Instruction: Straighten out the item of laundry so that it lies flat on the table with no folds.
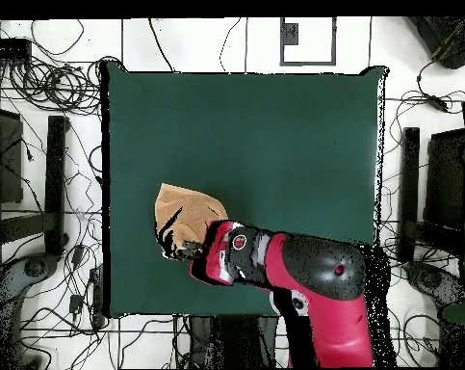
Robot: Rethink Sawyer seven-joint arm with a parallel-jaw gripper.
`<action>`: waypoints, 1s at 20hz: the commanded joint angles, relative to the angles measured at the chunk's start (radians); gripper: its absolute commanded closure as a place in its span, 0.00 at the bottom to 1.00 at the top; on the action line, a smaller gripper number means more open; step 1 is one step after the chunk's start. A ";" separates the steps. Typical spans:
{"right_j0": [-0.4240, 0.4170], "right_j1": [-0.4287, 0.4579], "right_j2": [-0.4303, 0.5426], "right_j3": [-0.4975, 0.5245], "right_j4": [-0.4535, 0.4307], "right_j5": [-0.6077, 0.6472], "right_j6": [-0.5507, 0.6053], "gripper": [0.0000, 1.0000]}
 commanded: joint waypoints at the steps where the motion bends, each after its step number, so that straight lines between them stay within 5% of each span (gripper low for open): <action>1: -0.008 0.039 0.128 0.101 0.047 0.050 -0.261 1.00; 13: -0.241 0.188 0.210 0.001 -0.198 0.139 -0.382 1.00; 20: -0.472 0.448 0.277 -0.396 -0.696 0.224 -0.481 1.00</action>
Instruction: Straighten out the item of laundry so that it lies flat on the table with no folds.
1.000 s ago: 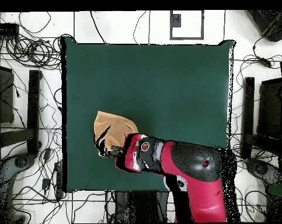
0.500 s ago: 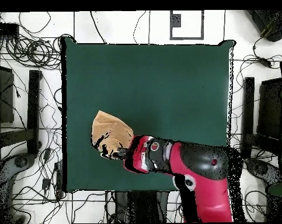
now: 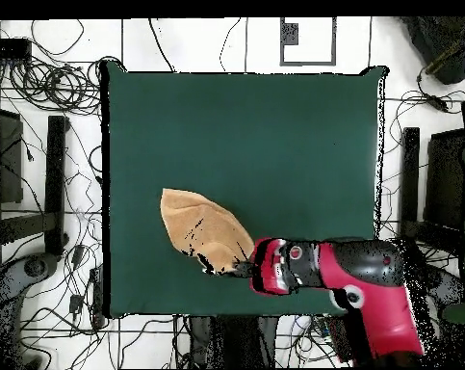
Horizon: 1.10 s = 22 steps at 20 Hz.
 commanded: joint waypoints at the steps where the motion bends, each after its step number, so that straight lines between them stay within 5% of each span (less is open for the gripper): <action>1: -0.162 0.267 0.192 -0.369 -0.399 0.176 -0.403 1.00; 8: -0.273 0.408 0.296 -0.596 -0.635 0.157 -0.527 1.00; 12: -0.302 0.432 0.335 -0.613 -0.659 -0.009 -0.532 1.00; 22: -0.322 0.389 0.403 -0.557 -0.661 -0.103 -0.481 1.00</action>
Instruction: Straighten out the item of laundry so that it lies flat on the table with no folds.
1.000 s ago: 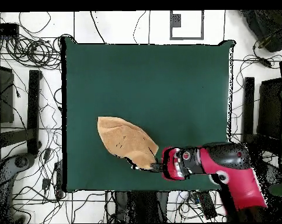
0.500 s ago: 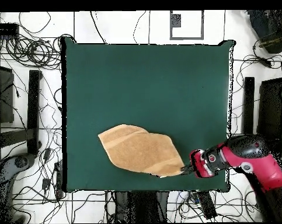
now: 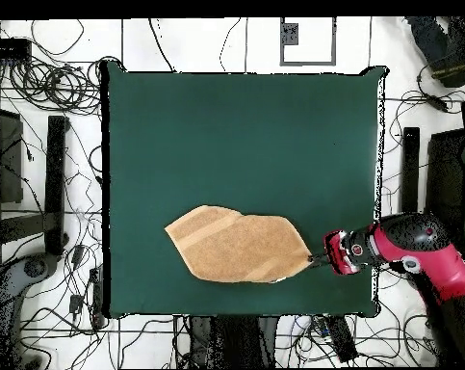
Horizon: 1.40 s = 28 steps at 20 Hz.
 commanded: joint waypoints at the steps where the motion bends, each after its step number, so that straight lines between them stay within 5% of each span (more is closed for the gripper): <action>1: 0.033 -0.007 0.173 -0.031 -0.031 -0.117 -0.241 1.00; 5: 0.043 -0.065 0.183 0.047 0.016 -0.080 -0.163 1.00; 12: 0.114 -0.327 0.194 0.365 0.260 -0.230 0.057 1.00; 17: 0.138 -0.318 0.185 0.387 0.297 -0.328 0.005 1.00; 28: 0.084 -0.207 0.220 0.281 0.179 -0.512 -0.164 1.00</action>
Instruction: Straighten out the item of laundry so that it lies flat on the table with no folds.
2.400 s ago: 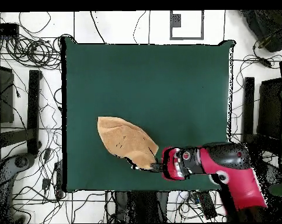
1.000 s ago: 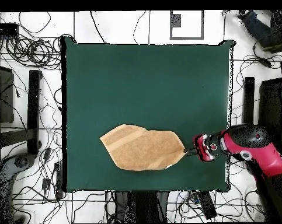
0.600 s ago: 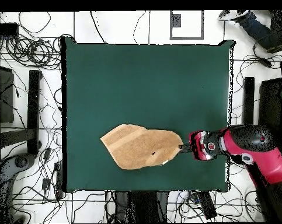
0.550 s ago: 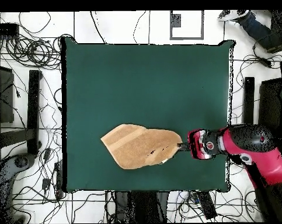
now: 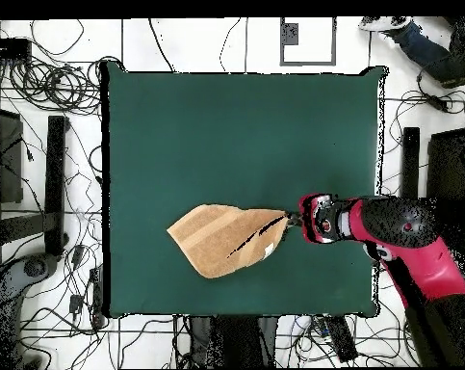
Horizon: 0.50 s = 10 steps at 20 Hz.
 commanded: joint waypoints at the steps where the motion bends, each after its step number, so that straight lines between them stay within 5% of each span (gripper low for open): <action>1: -0.005 0.070 0.110 0.018 -0.050 -0.113 -0.171 1.00; 10: -0.003 0.120 0.134 -0.097 -0.118 -0.104 -0.193 1.00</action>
